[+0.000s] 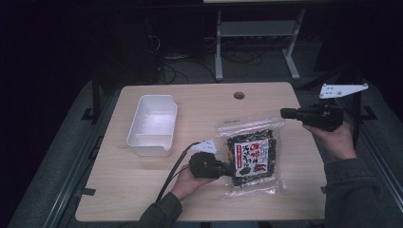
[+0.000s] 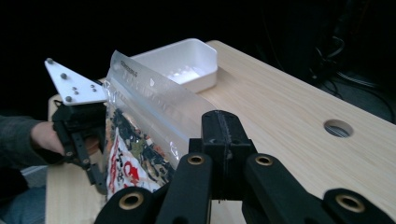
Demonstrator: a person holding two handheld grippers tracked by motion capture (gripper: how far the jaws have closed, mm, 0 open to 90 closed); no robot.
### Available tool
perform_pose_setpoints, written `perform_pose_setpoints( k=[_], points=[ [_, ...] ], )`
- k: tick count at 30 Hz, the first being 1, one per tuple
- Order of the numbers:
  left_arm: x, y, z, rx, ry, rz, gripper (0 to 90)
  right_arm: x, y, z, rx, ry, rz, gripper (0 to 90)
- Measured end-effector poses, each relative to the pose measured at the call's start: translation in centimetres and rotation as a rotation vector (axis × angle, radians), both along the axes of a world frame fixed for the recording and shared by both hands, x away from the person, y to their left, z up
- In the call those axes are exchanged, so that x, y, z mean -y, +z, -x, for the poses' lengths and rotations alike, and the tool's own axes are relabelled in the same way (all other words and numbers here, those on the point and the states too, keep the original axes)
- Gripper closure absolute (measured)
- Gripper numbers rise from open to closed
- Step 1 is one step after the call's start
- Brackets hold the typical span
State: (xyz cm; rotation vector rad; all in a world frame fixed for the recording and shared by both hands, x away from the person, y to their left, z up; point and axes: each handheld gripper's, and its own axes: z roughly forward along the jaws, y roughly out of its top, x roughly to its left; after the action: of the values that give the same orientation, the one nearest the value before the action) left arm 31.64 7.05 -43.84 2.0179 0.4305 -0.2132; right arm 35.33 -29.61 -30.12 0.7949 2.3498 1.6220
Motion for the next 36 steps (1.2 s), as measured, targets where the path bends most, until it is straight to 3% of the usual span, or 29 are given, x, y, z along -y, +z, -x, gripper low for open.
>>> perform_pose_setpoints(
  k=[1, 3, 4, 5, 6, 7, 8, 9, 10, 11, 17, 22, 24, 27, 28, 30, 32, 36],
  points=[
    [-0.2, 0.1, 0.0, 0.006, -0.004, -0.005, 74.7, 0.0, -0.1, 0.0, -0.002, 0.006, -0.008, 89.6],
    [-0.6, 0.4, 0.1, 0.024, -0.006, -0.016, 74.8, 0.1, -0.4, 0.0, -0.009, 0.027, -0.034, 78.9],
    [-0.6, 0.4, 0.1, 0.024, -0.006, -0.016, 74.8, 0.1, -0.4, 0.0, -0.009, 0.027, -0.034, 78.9],
    [-0.8, 0.5, 0.1, 0.031, -0.01, -0.021, 74.8, 0.1, -0.6, -0.2, -0.024, 0.048, -0.042, 72.0],
    [-1.1, 0.8, 0.2, 0.046, -0.014, -0.029, 75.0, -0.1, -1.2, -0.3, -0.055, 0.081, -0.062, 50.5],
    [-1.1, 0.8, 0.2, 0.046, -0.014, -0.029, 75.0, -0.1, -1.2, -0.3, -0.055, 0.081, -0.062, 50.5],
    [-1.4, 0.9, 0.1, 0.051, -0.015, -0.035, 75.1, -0.6, -2.0, -0.3, -0.083, 0.1, -0.044, 40.4],
    [-1.4, 0.9, 0.1, 0.051, -0.015, -0.035, 75.0, -0.6, -2.0, -0.3, -0.083, 0.1, -0.044, 40.4],
    [-1.6, 0.9, 0.1, 0.055, -0.013, -0.04, 75.0, -1.2, -2.8, -0.3, -0.117, 0.14, -0.033, 33.8],
    [-1.7, 1.0, 0.1, 0.055, -0.013, -0.041, 75.0, -1.5, -3.2, -0.2, -0.131, 0.155, -0.024, 33.1],
    [-2.2, 1.3, 0.0, 0.074, -0.026, -0.052, 75.0, -4.0, -5.2, -0.2, -0.166, 0.219, 0.048, 38.1],
    [-2.5, 1.5, 0.0, 0.079, -0.038, -0.057, 75.0, -5.2, -5.8, -0.4, -0.172, 0.266, 0.046, 45.7],
    [-2.7, 1.6, 0.0, 0.079, -0.043, -0.058, 74.9, -6.0, -5.9, -0.4, -0.178, 0.313, 0.05, 54.8],
    [-3.0, 1.6, 0.0, 0.079, -0.042, -0.059, 74.7, -6.2, -5.9, -0.4, -0.188, 0.339, 0.037, 60.0],
    [-3.3, 1.7, 0.0, 0.086, -0.045, -0.067, 74.5, -6.3, -5.9, -0.4, -0.2, 0.377, 0.013, 67.3],
    [-3.6, 1.7, 0.0, 0.092, -0.04, -0.075, 72.5, -6.5, -5.8, -0.3, -0.21, 0.408, -0.003, 72.5],
    [-3.7, 1.7, -0.1, 0.092, -0.037, -0.074, 69.6, -6.7, -5.6, -0.2, -0.213, 0.433, -0.012, 74.2],
    [-4.9, 2.0, 0.1, 0.133, 0.008, -0.102, 61.6, -6.9, -5.0, 0.0, -0.197, 0.418, -0.015, 74.8]
  ],
)
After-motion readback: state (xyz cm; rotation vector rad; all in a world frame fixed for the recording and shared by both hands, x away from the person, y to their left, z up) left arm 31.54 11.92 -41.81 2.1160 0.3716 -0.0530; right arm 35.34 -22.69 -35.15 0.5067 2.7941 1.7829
